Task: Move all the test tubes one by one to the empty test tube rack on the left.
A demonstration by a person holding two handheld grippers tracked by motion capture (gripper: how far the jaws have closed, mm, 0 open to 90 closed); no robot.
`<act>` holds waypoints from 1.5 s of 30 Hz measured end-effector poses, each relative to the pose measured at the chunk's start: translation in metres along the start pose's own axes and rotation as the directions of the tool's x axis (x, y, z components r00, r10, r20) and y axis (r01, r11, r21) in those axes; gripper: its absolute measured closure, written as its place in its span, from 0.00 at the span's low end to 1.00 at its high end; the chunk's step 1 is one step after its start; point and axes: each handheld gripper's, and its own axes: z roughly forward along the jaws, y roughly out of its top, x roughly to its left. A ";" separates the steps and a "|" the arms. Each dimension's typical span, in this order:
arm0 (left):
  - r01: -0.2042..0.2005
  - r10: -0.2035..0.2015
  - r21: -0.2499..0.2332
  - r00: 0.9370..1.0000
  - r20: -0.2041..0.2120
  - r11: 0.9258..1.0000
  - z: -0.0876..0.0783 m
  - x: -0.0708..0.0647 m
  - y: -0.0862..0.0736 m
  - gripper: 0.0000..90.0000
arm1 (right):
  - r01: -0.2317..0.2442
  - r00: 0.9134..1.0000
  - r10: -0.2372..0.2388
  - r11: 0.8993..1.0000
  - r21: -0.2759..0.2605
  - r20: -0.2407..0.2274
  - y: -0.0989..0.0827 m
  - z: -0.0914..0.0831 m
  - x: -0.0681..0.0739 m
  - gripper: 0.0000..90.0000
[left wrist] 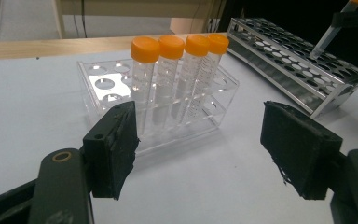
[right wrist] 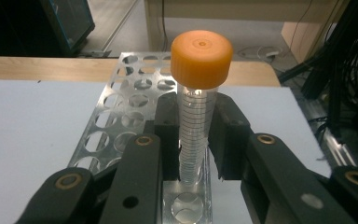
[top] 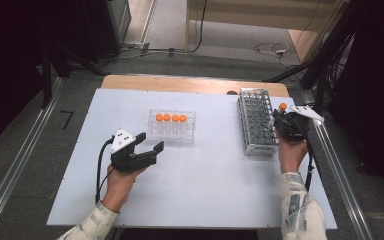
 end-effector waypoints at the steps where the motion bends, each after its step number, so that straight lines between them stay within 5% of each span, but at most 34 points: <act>1: 0.000 0.000 -0.001 1.000 -0.002 1.000 0.000 0.000 0.000 0.30 | 0.006 1.000 -0.006 1.000 -0.008 0.000 0.003 -0.003 0.001 0.80; 13: -0.002 0.002 -0.011 1.000 -0.003 1.000 -0.001 -0.002 0.001 0.30 | 0.038 0.996 -0.044 0.996 -0.074 -0.081 0.015 -0.044 0.011 0.80; 21: -0.009 0.009 -0.010 1.000 -0.003 1.000 -0.001 -0.004 0.001 0.30 | 0.052 0.971 -0.068 0.996 -0.077 -0.227 0.002 -0.065 0.032 0.80; 32: -0.025 0.025 -0.017 1.000 0.009 1.000 -0.001 -0.012 0.003 0.30 | 0.123 0.911 -0.127 0.992 -0.035 -0.392 -0.026 -0.067 0.080 0.80; 45: -0.055 0.057 -0.024 0.996 0.061 0.998 0.001 -0.030 0.008 0.30 | 0.236 0.817 -0.206 0.972 -0.014 -0.539 -0.046 -0.062 0.148 0.80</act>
